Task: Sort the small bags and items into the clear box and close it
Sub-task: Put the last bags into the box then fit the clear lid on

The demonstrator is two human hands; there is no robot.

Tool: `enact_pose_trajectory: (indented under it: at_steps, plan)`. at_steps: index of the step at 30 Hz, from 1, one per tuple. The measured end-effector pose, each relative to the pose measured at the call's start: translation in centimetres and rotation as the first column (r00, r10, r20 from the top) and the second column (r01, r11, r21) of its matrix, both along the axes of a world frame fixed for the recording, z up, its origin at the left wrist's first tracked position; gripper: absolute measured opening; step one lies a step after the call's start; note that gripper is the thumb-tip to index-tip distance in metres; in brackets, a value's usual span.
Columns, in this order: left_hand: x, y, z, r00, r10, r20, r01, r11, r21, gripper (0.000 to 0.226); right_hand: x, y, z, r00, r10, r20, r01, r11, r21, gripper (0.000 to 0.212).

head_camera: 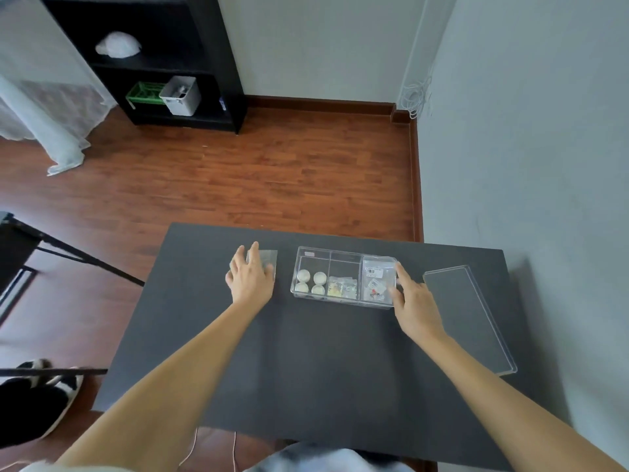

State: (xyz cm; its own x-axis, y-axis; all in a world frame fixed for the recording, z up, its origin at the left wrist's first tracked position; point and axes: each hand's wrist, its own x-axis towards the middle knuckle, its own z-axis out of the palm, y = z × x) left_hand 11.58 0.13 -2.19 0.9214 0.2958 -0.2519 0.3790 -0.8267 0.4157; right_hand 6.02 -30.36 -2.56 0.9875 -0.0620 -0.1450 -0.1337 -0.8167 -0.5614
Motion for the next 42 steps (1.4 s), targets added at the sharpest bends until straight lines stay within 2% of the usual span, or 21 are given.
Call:
enact_pose_trajectory:
  at_steps: [3,6,10,13,16,20,24,26,28,32,38,42]
  plan:
    - [-0.5,1.7,-0.5,0.985,0.006,-0.172,-0.007,1.000,-0.006,0.062,-0.7,0.1,-0.4,0.997,-0.062,-0.042,0.063,0.998,0.020,0.049]
    - [-0.8,1.8,-1.0,0.981,-0.043,-0.190,0.048,0.999,0.020,0.045,-0.9,0.4,-0.5,0.992,-0.107,-0.070,0.110,0.993,0.048,0.045]
    - [-0.8,1.7,-1.3,0.993,0.012,-0.119,-0.008,1.000,0.027,0.018,-0.7,0.8,-0.2,0.983,-0.170,-0.076,0.177,0.979,0.104,0.042]
    - [-0.9,2.0,-1.8,0.994,0.100,-0.053,-0.103,0.994,-0.048,0.003,-0.8,1.0,0.1,0.972,-0.205,-0.115,0.219,0.967,0.131,0.042]
    - [-1.3,2.6,-2.3,0.980,0.194,-0.038,-0.197,0.953,-0.230,0.019,-0.9,1.2,0.4,0.959,-0.240,-0.150,0.264,0.950,0.169,0.042]
    - [-1.9,3.4,-2.3,0.986,0.161,-0.034,-0.165,0.954,-0.249,0.016,-1.0,1.3,0.7,0.952,-0.253,-0.173,0.285,0.937,0.200,0.041]
    - [-2.3,2.7,-0.6,0.954,0.277,0.115,-0.216,0.901,-0.377,0.010,-1.0,1.2,0.9,0.949,-0.254,-0.186,0.291,0.934,0.206,0.042]
    - [-2.0,1.5,1.0,0.936,0.292,0.198,-0.168,0.863,-0.477,0.011,-1.1,1.2,1.0,0.949,-0.254,-0.189,0.294,0.929,0.225,0.042]
    - [-1.6,-0.1,2.4,0.942,0.241,0.235,-0.073,0.826,-0.559,0.015,-1.1,1.2,0.9,0.950,-0.248,-0.190,0.290,0.926,0.243,0.043]
    - [-1.1,-4.5,4.0,0.978,0.042,0.202,0.100,0.762,-0.640,0.018,-1.0,1.0,0.7,0.959,-0.201,-0.197,0.245,0.941,0.232,0.046]
    - [-0.8,-10.9,4.0,0.976,-0.177,0.123,0.215,0.765,-0.607,0.013,-0.8,0.6,0.1,0.945,-0.189,-0.268,0.261,0.928,0.264,0.047]
    - [-0.7,-13.4,3.2,0.945,-0.313,0.096,0.317,0.799,-0.511,0.013,-1.2,0.4,-0.1,0.955,-0.211,-0.211,0.269,0.914,0.305,0.052]
